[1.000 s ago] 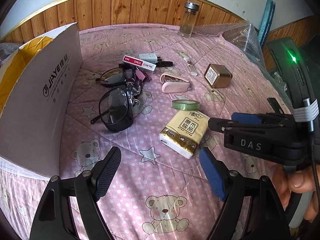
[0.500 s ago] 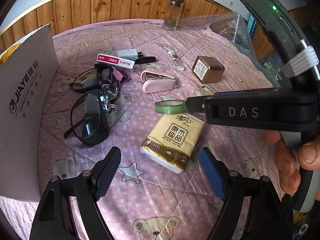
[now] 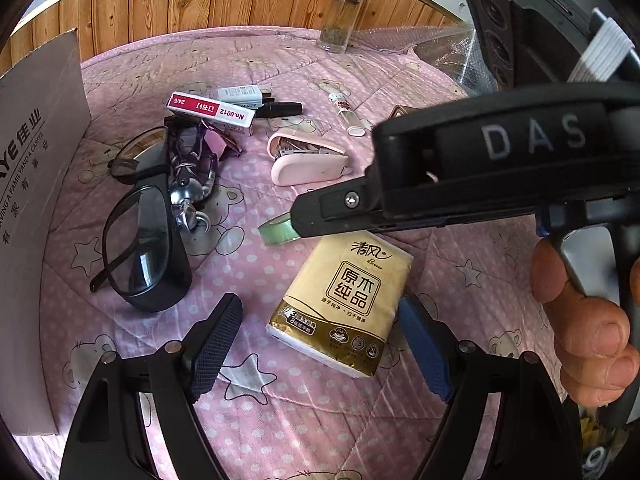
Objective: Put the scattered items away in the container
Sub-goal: 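Grasp the beige tissue pack with the left tool while the right grasps the green tape roll, then carry the tissue pack and tape roll toward the white box with both tools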
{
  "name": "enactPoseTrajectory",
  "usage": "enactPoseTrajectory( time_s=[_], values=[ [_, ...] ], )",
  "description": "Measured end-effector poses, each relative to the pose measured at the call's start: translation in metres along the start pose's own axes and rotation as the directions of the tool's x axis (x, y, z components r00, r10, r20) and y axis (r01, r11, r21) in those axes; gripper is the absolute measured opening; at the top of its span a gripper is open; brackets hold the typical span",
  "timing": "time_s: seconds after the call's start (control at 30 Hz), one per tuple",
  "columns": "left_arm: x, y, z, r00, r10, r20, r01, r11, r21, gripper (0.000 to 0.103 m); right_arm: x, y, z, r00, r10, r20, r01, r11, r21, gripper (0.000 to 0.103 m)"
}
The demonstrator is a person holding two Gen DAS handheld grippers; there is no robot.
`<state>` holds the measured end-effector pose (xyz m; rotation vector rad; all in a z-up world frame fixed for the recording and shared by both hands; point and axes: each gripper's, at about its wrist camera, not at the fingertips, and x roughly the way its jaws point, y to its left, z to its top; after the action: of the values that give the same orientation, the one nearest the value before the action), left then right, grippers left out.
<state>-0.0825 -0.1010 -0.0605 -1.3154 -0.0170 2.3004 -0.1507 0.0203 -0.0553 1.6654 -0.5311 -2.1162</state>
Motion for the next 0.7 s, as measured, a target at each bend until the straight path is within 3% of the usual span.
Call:
enactPoseTrajectory(
  time_s=[0.13,0.17,0.27,0.37,0.43,0.5,0.7],
  values=[
    [0.003,-0.004,-0.003,1.000,0.011,0.005,-0.011,1.000,0.026,0.081,0.012,-0.001,0.004,0.999,0.031,-0.022,-0.030,0.999,0.035,0.056],
    [0.003,-0.005,-0.003,1.000,0.014,0.008,-0.014,0.999,0.034,0.081,0.015,-0.002,0.005,0.999,0.037,-0.028,-0.036,0.999,0.041,0.052],
    [0.005,-0.008,-0.002,1.000,0.024,0.013,-0.024,0.999,0.049,0.081,0.019,0.001,0.006,0.999,0.022,-0.030,-0.022,0.999,0.029,0.026],
    [0.008,-0.012,0.000,1.000,0.028,0.011,-0.029,0.997,0.068,0.080,0.014,0.004,0.007,1.000,0.008,-0.013,-0.008,1.000,-0.009,0.017],
    [0.008,-0.014,0.000,1.000,0.025,0.008,-0.025,0.997,0.078,0.075,0.005,0.003,0.009,1.000,0.003,0.017,-0.003,1.000,-0.018,0.016],
    [0.007,-0.013,0.001,1.000,0.009,0.002,-0.009,0.997,0.079,0.058,-0.006,0.000,0.011,0.999,-0.004,0.047,0.005,1.000,-0.021,0.016],
    [0.001,-0.011,0.004,1.000,-0.015,-0.001,0.015,0.998,0.058,0.053,-0.022,-0.007,0.011,0.996,-0.018,0.085,0.019,1.000,-0.016,0.015]
  ],
)
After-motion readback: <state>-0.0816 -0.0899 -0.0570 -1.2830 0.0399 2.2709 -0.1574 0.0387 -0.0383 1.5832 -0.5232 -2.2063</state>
